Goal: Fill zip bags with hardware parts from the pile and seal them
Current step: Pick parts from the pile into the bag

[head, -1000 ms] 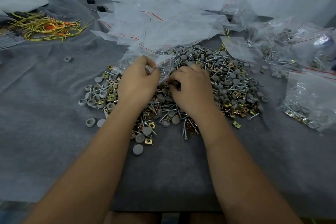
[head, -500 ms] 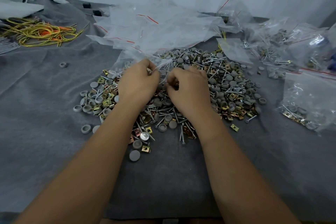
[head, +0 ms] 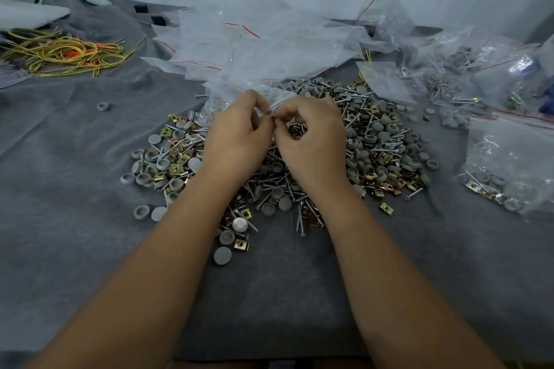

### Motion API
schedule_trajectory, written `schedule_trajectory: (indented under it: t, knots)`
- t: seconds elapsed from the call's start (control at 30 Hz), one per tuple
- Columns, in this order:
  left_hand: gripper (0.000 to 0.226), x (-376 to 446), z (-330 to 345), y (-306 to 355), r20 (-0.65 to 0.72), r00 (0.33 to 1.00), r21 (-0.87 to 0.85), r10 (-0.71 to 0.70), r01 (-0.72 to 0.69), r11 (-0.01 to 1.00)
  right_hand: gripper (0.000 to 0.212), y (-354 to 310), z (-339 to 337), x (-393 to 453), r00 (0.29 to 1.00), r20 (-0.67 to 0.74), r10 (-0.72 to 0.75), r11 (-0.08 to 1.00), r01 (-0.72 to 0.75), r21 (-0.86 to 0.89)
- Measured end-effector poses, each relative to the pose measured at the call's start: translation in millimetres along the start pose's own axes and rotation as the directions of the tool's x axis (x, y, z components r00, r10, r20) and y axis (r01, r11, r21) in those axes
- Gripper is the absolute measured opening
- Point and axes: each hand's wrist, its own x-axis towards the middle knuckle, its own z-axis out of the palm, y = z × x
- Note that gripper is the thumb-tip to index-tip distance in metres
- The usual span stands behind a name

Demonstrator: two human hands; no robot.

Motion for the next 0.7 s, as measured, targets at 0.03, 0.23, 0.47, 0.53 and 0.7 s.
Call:
schedule_trajectory:
  t: [0.03,0.23,0.47,0.53,0.7]
  knots:
    - [0.011,-0.1,0.2,0.3,-0.002,1.0,-0.032,-0.001,0.001,0.999,0.008,0.4,-0.3,0.1,1.0,0.004,0.01,1.0,-0.01,-0.005]
    - [0.014,0.4,-1.4,1.8,0.03,0.999,-0.234,-0.029,0.035,0.972,0.007,-0.7,0.3,0.0,1.0,-0.004,-0.029,0.991,0.028,-0.131]
    - [0.018,1.6,-2.9,0.6,-0.046,0.998,-0.247,-0.04,0.028,0.969,0.014,1.9,-0.1,0.2,0.987,0.131,-0.094,0.971,0.12,-0.206]
    - [0.018,3.1,-4.1,-1.2,-0.091,0.993,-0.243,-0.079,0.055,0.969,0.017,-0.1,-1.0,0.8,0.987,0.133,-0.092,0.98,0.113,-0.161]
    - [0.014,1.4,-11.1,-2.3,-0.338,0.939,-0.098,-0.055,0.023,0.995,0.019,-1.2,-11.6,5.8,0.998,-0.056,-0.026,0.996,0.021,-0.081]
